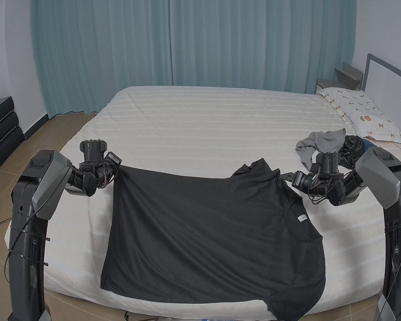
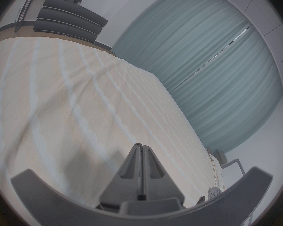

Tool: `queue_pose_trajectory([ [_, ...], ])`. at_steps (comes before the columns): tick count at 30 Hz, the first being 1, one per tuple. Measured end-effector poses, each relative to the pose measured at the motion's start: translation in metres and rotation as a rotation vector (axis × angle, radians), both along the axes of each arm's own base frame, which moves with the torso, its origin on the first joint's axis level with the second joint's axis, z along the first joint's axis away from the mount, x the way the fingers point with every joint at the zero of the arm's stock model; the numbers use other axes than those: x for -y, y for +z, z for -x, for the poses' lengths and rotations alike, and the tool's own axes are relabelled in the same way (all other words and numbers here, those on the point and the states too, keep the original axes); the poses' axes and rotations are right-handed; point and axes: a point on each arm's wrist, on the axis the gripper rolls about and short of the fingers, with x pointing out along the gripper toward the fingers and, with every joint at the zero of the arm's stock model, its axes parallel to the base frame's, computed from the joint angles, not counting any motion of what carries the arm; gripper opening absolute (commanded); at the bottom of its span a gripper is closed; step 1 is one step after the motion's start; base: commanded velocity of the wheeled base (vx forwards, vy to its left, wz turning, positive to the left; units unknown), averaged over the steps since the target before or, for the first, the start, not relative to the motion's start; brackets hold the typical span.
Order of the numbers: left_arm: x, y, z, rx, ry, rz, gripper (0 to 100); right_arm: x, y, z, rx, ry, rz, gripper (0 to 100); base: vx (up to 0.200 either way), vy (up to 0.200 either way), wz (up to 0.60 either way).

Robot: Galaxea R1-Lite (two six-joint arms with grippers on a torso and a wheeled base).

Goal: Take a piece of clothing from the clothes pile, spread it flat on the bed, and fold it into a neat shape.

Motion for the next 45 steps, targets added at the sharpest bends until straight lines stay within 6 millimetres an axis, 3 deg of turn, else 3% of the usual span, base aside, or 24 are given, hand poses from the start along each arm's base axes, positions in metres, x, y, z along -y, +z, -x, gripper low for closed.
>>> queue_pose_trajectory([
  [7, 0.001, -0.005, 0.0, -0.007, 0.0, -0.002, 0, -0.007, -0.022, -0.023, -0.036, -0.015, -0.024, 100, 0.0, 0.0, 0.0],
  [8, 0.001, -0.005, 0.0, -0.008, -0.001, -0.003, 0, -0.007, -0.025, -0.024, -0.04, -0.023, -0.032, 0, 0.0, 0.0, 0.0],
  [27, 0.003, -0.017, -0.001, -0.039, -0.025, -0.046, 0, 0.025, -0.034, -0.025, -0.062, -0.127, -0.099, 0, 0.0, 0.0, 0.0],
  [45, 0.002, -0.014, -0.008, 0.003, -0.018, -0.041, 0, 0.03, -0.017, -0.022, 0.149, -0.135, -0.124, 0, 0.0, 0.0, 0.0],
])
